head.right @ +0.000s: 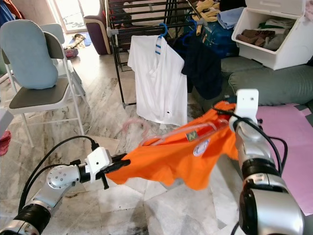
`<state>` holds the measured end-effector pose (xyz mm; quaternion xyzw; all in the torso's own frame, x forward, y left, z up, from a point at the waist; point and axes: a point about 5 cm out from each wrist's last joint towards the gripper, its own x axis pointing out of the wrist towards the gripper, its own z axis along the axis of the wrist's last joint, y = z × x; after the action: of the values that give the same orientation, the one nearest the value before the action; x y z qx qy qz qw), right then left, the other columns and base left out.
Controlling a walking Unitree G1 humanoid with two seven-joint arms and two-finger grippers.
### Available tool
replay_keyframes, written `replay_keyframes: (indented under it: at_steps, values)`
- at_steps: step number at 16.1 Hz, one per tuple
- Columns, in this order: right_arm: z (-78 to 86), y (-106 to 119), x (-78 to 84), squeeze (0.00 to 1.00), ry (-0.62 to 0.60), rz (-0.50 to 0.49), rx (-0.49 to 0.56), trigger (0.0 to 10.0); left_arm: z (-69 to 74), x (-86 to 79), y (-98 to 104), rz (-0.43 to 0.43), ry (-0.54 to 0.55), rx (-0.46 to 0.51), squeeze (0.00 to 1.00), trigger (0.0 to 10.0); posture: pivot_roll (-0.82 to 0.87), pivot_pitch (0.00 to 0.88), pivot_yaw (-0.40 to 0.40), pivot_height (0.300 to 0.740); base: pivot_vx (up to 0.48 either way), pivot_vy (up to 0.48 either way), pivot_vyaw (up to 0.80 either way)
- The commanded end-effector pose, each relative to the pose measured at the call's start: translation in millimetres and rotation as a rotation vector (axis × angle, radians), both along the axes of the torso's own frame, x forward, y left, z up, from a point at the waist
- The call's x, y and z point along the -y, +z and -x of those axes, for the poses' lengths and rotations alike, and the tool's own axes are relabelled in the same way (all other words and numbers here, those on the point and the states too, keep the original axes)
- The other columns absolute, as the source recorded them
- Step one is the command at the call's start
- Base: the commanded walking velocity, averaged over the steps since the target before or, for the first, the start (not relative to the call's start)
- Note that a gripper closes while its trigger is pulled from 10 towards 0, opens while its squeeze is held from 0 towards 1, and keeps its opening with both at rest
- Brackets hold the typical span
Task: Hang hanger
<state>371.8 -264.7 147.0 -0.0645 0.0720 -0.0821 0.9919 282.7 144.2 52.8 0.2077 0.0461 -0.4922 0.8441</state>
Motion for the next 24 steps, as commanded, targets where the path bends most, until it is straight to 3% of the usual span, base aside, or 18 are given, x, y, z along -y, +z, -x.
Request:
replay_keyframes:
  at_steps: [1, 4, 7, 12, 13, 14, 16, 17, 18, 19, 21, 22, 23, 24]
  values:
    - [-5.6, 20.0, 7.2, 0.00, -0.031, 0.015, 0.053, 0.0, -1.6, -14.6, -7.9, -0.094, 0.042, -0.024, 0.00, 0.0, -0.17, 0.000, 0.012, 0.740, 0.000, 0.000, 0.00]
    - [-7.2, 23.0, 6.0, 0.00, -0.018, 0.022, 0.058, 0.0, -10.6, -21.0, -11.2, -0.161, 0.141, -0.008, 0.00, 0.0, -0.17, 0.000, 0.015, 0.740, 0.000, 0.000, 0.00]
    - [-8.8, 30.8, -0.2, 0.00, 0.038, 0.065, 0.097, 0.0, -15.2, -35.9, -26.7, -0.263, 0.340, -0.045, 0.00, 0.0, -0.18, 0.000, 0.018, 0.740, 0.000, 0.000, 0.00]
    - [-11.1, 41.5, -11.8, 0.00, 0.105, 0.109, 0.168, 0.0, -15.7, -41.6, -35.2, -0.304, 0.465, -0.074, 0.00, 0.0, -0.18, 0.000, 0.021, 0.740, 0.000, 0.000, 0.00]
    - [-12.0, 40.0, -31.0, 0.00, 0.190, 0.126, 0.191, 0.3, -23.0, -39.9, -33.7, -0.236, 0.626, -0.085, 0.00, 0.0, -0.19, 0.000, 0.023, 0.740, 0.000, 0.000, 0.00]
    - [-12.2, 34.8, -43.7, 0.00, 0.240, 0.126, 0.187, 0.5, -27.5, -33.2, -31.7, -0.143, 0.715, -0.110, 0.00, 0.0, -0.18, 0.000, 0.024, 0.740, 0.000, 0.000, 0.00]
    - [-12.0, 27.1, -60.4, 0.00, 0.282, 0.131, 0.180, 0.2, -32.9, -20.6, -28.2, -0.030, 0.787, -0.138, 0.00, 0.0, -0.18, 0.000, 0.024, 0.740, 0.000, 0.000, 0.00]
    - [-12.0, 23.1, -74.3, 0.00, 0.317, 0.134, 0.180, 1.6, -35.7, -10.7, -25.8, 0.023, 0.808, -0.144, 0.00, 0.0, -0.18, 0.000, 0.025, 0.740, 0.000, 0.000, 0.00]
    - [-12.0, 20.9, -83.4, 0.00, 0.339, 0.128, 0.180, 2.4, -36.5, -3.6, -24.5, 0.048, 0.799, -0.148, 0.00, 0.0, -0.17, 0.000, 0.027, 0.740, 0.000, 0.000, 0.00]
    - [-10.7, 13.4, -104.4, 0.00, 0.398, 0.108, 0.164, 4.0, -37.8, 11.0, -22.4, 0.093, 0.788, -0.160, 0.00, 0.0, -0.17, 0.000, 0.028, 0.740, 0.000, 0.000, 0.00]
    - [-6.7, 0.0, -120.8, 0.00, 0.469, 0.112, 0.104, 4.0, -39.2, 18.7, -20.5, 0.105, 0.786, -0.158, 0.00, 0.0, -0.17, 0.000, 0.031, 0.740, 0.000, 0.000, 0.00]
    - [9.0, -30.7, -151.6, 0.00, 0.651, 0.106, -0.025, 9.3, -40.0, 26.7, -21.5, 0.102, 0.823, -0.176, 0.00, 0.0, -0.17, 0.000, 0.032, 0.740, 0.000, 0.000, 0.00]
    - [23.6, -49.3, -167.9, 0.00, 0.786, 0.129, -0.096, 10.0, -38.9, 29.6, -24.0, 0.074, 0.833, -0.175, 0.00, 0.0, -0.16, 0.000, 0.032, 0.740, 0.000, 0.000, 0.00]
    - [29.6, -56.5, -172.3, 0.00, 0.827, 0.138, -0.125, 10.0, -38.3, 29.9, -25.4, 0.063, 0.842, -0.180, 0.00, 0.0, -0.17, 0.000, 0.033, 0.740, 0.000, 0.000, 0.00]
